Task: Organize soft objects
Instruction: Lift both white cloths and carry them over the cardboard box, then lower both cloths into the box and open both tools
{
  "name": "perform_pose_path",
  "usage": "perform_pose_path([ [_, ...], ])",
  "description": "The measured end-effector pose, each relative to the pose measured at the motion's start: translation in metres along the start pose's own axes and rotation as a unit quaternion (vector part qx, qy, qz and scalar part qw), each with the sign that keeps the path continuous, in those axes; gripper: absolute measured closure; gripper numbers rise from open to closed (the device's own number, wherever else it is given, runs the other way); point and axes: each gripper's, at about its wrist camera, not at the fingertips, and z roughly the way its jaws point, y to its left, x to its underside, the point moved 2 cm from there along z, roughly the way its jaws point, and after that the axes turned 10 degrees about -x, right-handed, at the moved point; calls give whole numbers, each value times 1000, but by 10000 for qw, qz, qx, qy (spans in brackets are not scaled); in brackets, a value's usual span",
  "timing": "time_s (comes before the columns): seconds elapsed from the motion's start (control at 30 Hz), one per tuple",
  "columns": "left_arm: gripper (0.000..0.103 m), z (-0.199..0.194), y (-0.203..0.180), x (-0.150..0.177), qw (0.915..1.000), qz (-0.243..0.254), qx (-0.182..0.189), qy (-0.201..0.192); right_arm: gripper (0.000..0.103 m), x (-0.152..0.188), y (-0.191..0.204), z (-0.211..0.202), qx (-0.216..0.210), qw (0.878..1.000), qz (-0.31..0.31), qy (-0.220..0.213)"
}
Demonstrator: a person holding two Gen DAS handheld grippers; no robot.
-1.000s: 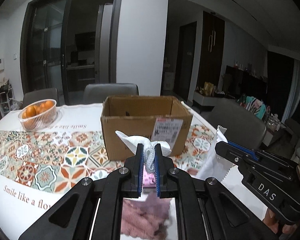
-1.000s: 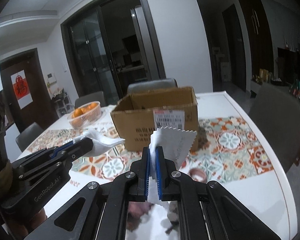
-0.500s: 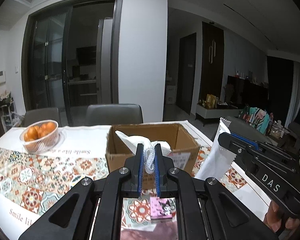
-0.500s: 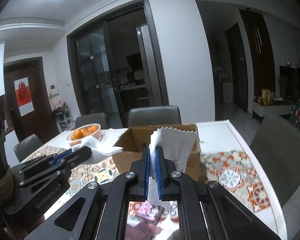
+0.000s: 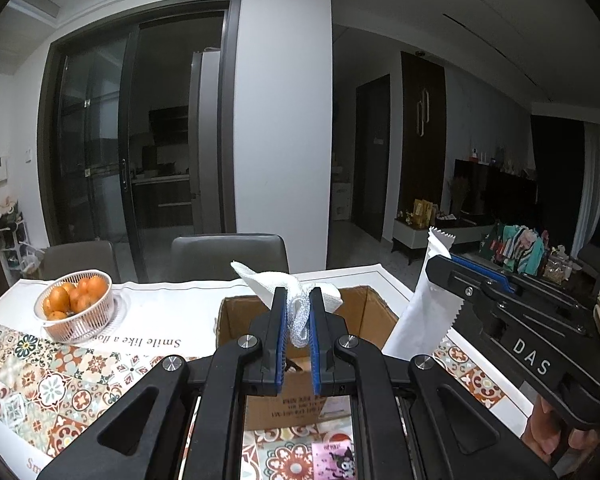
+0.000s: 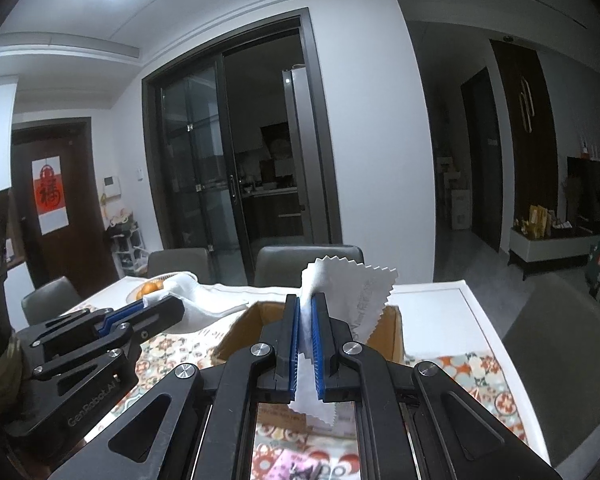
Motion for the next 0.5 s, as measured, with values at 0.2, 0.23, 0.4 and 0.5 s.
perform_pose_path([
  [0.2, 92, 26, 1, -7, 9998, -69, 106, 133, 95, -10, -8, 22, -4, 10000, -64, 70],
  [0.23, 92, 32, 2, -7, 9998, -74, 105, 170, 95, -12, -9, 26, -5, 9999, -68, 84],
  [0.4, 92, 62, 4, -2, 9991, -121, 146, 379, 95, -15, -16, 46, 51, 9997, -177, 183],
  [0.5, 92, 82, 3, 4, 9983, -123, 183, 538, 95, -13, -23, 59, 84, 9994, -205, 271],
])
